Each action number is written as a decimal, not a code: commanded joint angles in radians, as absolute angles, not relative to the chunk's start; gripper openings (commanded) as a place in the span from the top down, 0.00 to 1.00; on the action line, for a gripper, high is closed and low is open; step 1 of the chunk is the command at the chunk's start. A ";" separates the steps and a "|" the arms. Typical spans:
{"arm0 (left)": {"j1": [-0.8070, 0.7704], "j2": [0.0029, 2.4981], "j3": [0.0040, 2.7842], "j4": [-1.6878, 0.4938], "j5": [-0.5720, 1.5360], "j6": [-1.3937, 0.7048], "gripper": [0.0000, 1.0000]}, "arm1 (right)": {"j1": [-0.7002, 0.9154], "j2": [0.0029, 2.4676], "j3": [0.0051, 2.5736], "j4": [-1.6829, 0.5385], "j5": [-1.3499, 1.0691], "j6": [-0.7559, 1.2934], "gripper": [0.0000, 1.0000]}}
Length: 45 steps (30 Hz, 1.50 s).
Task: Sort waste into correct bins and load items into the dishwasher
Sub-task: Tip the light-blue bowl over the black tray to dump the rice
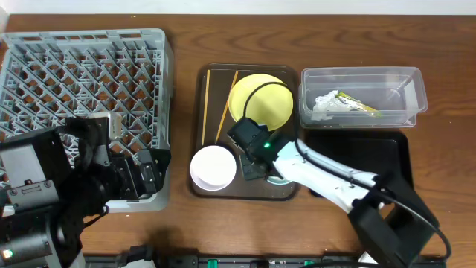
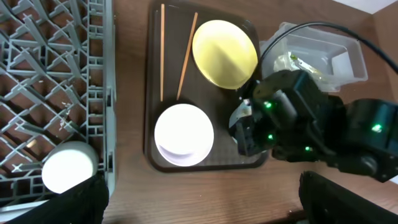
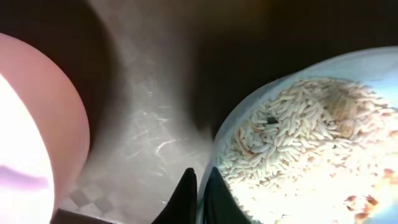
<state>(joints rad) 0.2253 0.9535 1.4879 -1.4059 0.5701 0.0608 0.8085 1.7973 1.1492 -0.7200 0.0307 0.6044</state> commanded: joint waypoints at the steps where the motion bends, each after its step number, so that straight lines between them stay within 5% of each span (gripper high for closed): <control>1: 0.222 0.954 1.505 -1.406 0.576 0.078 0.02 | 0.773 1.706 1.164 -0.727 -0.047 0.479 0.99; 18: 0.222 0.954 1.505 -1.406 0.576 0.078 0.02 | 0.246 1.374 1.119 -1.025 -0.589 0.083 0.99; 31: 0.222 0.954 1.505 -1.406 0.576 0.078 0.02 | -0.252 1.389 0.769 -0.793 -1.338 -0.181 0.99; 45: 0.222 0.954 1.505 -1.406 0.576 0.078 0.02 | -0.498 1.390 0.625 -0.664 -1.538 -0.183 0.99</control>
<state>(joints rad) 0.2253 0.9535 1.4879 -1.4059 0.5697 0.0608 -0.4892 1.3872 0.6304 -0.6651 -1.4502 -0.1585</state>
